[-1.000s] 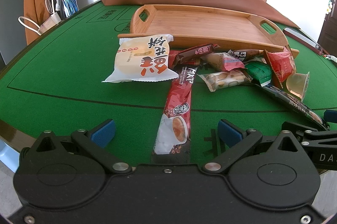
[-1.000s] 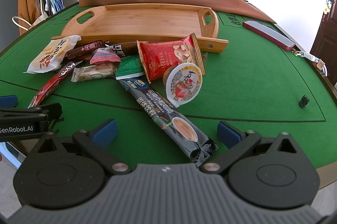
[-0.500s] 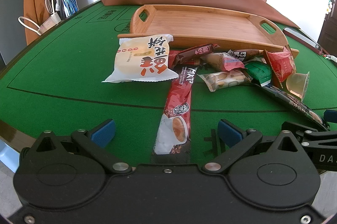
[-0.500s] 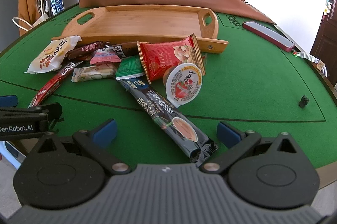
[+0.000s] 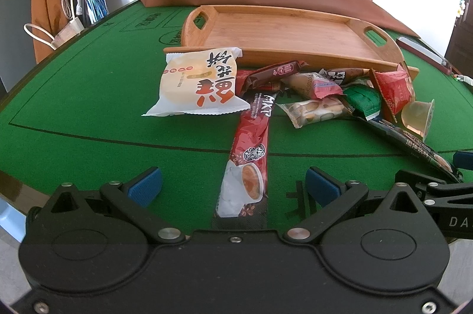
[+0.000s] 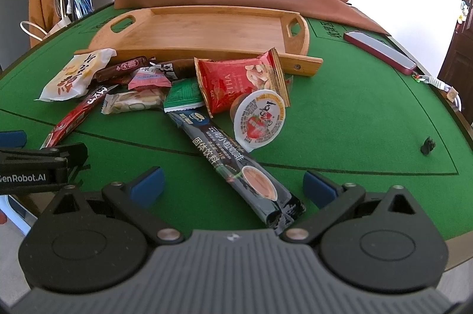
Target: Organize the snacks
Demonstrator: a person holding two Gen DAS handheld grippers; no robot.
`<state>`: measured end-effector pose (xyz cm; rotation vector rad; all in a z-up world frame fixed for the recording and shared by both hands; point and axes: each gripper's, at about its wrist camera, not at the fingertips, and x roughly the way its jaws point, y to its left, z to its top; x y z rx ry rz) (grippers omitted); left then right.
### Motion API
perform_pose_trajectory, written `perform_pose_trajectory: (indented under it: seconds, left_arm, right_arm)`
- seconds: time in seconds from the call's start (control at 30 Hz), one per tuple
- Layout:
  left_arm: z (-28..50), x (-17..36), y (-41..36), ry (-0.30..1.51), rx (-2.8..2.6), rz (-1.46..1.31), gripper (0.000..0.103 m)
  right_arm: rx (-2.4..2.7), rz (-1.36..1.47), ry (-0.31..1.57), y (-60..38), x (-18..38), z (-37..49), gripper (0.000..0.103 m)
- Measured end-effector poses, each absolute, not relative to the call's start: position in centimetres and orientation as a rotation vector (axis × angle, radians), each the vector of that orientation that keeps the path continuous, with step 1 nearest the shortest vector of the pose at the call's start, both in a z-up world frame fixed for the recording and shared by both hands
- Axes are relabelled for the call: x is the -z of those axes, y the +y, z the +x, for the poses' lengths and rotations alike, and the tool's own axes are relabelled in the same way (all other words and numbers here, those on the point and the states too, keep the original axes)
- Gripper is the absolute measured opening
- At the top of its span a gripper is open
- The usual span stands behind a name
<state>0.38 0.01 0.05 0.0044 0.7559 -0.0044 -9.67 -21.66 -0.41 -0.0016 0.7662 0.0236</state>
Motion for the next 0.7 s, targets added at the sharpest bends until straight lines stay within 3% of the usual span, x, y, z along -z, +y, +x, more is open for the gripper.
perform_pose_trajectory:
  seconds: [0.7]
  left_arm:
    - [0.30, 0.12, 0.98, 0.734, 0.024, 0.007, 0.103]
  right_arm:
    - [-0.061, -0.010, 0.737, -21.92, 0.69, -9.91, 0.103]
